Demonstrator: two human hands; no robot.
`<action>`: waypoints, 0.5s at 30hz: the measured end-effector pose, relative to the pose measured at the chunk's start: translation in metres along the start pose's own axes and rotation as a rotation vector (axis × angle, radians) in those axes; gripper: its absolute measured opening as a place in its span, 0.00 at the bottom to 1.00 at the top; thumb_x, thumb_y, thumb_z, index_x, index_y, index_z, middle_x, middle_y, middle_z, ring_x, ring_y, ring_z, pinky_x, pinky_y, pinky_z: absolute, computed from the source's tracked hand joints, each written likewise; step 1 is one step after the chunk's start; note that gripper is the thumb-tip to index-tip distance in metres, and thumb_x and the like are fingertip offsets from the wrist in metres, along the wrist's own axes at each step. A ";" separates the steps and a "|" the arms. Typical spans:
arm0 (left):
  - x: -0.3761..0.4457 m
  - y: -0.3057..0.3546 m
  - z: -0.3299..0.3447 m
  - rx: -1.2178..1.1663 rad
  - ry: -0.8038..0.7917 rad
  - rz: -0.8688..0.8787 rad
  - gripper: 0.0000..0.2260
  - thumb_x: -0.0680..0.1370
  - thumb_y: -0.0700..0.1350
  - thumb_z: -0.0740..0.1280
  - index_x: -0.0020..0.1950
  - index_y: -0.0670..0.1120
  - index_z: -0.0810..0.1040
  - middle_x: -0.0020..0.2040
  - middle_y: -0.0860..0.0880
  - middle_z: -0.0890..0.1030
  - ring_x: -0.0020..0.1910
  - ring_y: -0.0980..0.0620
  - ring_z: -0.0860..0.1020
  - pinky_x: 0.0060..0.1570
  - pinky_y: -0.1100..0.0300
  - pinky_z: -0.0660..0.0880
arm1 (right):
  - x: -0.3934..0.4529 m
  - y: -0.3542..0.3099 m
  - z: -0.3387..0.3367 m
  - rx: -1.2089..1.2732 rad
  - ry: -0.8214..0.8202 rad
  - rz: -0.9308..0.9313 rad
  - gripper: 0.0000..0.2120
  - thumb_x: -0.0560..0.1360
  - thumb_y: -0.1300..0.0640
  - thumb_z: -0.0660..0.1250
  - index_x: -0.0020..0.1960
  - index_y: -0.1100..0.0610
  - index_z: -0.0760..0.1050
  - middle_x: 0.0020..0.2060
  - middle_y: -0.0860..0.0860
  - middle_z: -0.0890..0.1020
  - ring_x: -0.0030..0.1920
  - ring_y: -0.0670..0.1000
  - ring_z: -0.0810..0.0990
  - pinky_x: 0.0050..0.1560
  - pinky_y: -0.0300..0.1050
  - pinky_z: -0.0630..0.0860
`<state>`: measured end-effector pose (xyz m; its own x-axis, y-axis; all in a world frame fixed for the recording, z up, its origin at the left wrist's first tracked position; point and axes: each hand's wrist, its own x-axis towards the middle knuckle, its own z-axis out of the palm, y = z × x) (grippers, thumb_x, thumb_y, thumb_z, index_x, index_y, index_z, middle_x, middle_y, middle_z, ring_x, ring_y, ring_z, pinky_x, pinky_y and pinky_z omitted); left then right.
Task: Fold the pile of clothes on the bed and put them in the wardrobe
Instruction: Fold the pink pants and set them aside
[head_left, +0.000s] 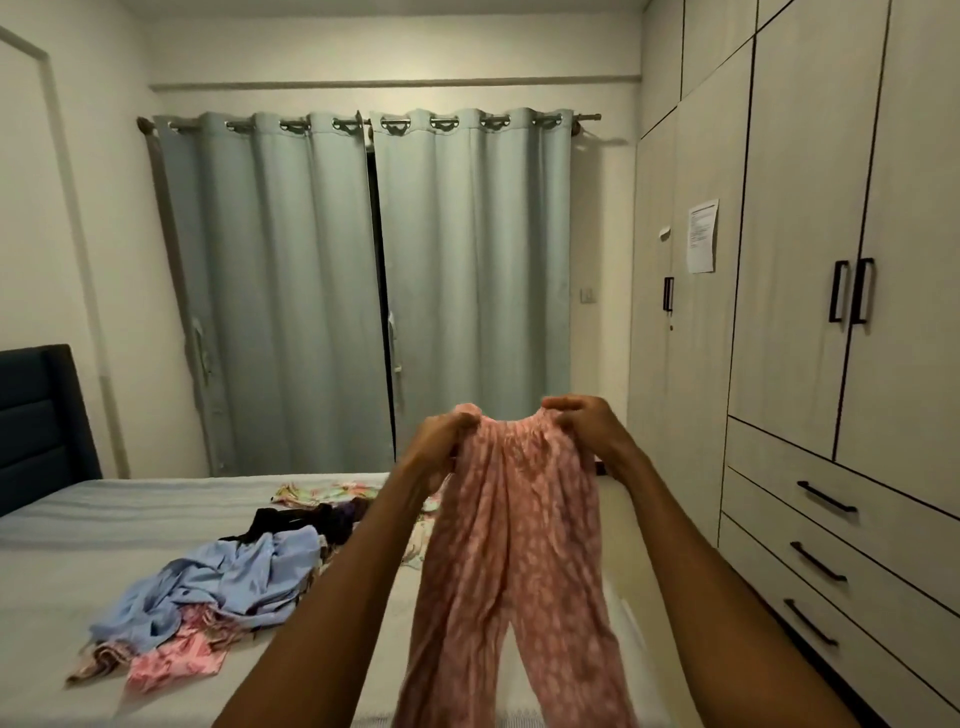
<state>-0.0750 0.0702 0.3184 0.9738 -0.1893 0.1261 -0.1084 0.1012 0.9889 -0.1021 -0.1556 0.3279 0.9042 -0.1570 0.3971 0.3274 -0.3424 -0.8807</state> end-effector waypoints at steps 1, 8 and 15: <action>-0.005 -0.005 0.008 -0.029 -0.058 -0.017 0.11 0.69 0.51 0.73 0.45 0.45 0.84 0.43 0.43 0.80 0.39 0.49 0.75 0.37 0.58 0.68 | -0.002 0.004 0.008 -0.045 -0.054 -0.039 0.13 0.77 0.65 0.68 0.61 0.64 0.80 0.58 0.55 0.82 0.52 0.46 0.80 0.46 0.25 0.73; -0.013 -0.039 0.026 -0.090 -0.205 -0.036 0.22 0.84 0.58 0.55 0.58 0.44 0.81 0.50 0.43 0.84 0.50 0.46 0.81 0.54 0.53 0.76 | -0.021 0.027 0.042 -0.384 -0.108 -0.308 0.13 0.76 0.52 0.71 0.60 0.54 0.82 0.54 0.51 0.84 0.55 0.49 0.80 0.55 0.45 0.76; -0.005 -0.062 -0.006 0.566 -0.025 0.492 0.17 0.75 0.54 0.71 0.63 0.52 0.77 0.57 0.55 0.73 0.59 0.52 0.73 0.58 0.59 0.71 | -0.032 0.034 0.032 0.068 -0.027 -0.154 0.12 0.79 0.62 0.62 0.51 0.54 0.84 0.47 0.49 0.85 0.49 0.47 0.82 0.56 0.48 0.76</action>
<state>-0.0717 0.0706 0.2563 0.7823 -0.2745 0.5591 -0.6229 -0.3371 0.7060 -0.1106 -0.1324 0.2770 0.8487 -0.0826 0.5224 0.4795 -0.2965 -0.8259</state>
